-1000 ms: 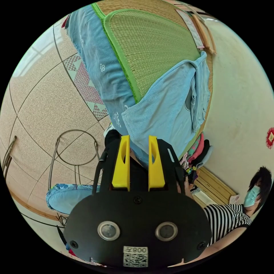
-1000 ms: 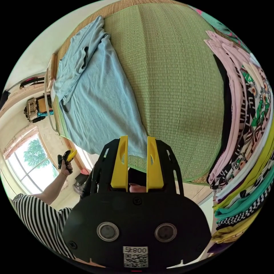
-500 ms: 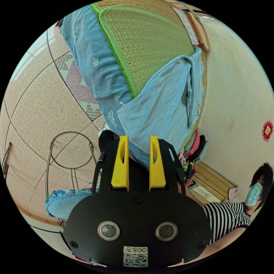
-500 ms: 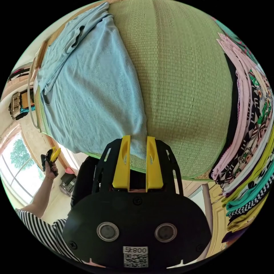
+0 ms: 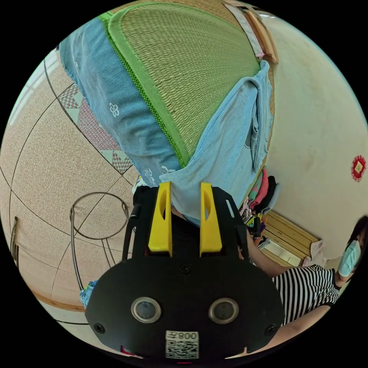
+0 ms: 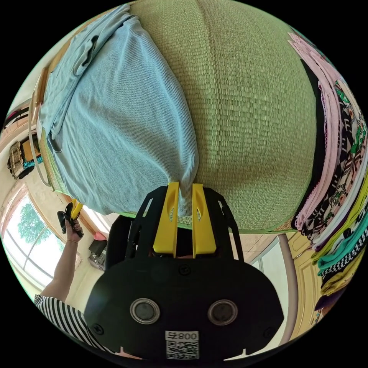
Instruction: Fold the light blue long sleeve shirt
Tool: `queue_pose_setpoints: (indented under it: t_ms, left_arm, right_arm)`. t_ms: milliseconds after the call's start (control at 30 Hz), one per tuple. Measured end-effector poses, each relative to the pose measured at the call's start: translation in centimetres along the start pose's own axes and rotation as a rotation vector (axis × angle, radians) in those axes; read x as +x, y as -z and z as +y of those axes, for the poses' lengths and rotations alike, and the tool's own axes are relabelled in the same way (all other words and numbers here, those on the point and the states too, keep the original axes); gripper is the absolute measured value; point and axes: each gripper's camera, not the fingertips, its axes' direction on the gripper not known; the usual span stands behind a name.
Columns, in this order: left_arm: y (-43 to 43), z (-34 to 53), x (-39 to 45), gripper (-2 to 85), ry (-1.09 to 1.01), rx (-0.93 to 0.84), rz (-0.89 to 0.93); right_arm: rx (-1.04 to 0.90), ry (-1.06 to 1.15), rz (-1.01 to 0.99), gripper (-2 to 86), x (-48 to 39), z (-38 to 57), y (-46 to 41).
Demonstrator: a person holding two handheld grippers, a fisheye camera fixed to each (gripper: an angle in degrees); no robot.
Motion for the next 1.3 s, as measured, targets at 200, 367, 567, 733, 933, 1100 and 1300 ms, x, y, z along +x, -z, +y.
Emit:
queue_pose_setpoints:
  t_ms: [200,367,567,733,933,1100,1300]
  left_arm:
    - [0.2,0.1,0.7,4.5,-0.024,-0.031,0.052]
    - [1.3,1.0,3.1,2.3,-0.029,-0.023,0.041]
    - [2.9,1.5,7.5,1.8,-0.051,-0.007,0.061]
    - [4.0,1.3,11.3,1.8,-0.049,-0.004,0.052]
    - [5.1,-0.5,16.7,1.9,-0.065,-0.003,0.051]
    - [6.4,-3.5,21.9,1.9,-0.109,0.035,0.084]
    - [7.8,-9.2,29.1,1.8,-0.169,0.087,0.116]
  right_arm:
    - [-0.024,-0.03,0.029,3.5,0.2,-0.4,0.3]
    - [-0.038,-0.005,-0.09,2.6,0.8,-0.4,1.0]
    - [-0.001,0.031,-0.249,2.3,2.0,0.2,4.1]
    - [0.056,0.09,-0.366,2.1,3.2,0.8,8.3]
    - [0.156,0.149,-0.502,2.0,3.7,0.3,13.4]
    - [0.234,0.198,-0.587,2.0,2.7,-2.4,17.4]
    - [0.307,0.275,-0.643,2.0,-1.3,-8.0,22.7]
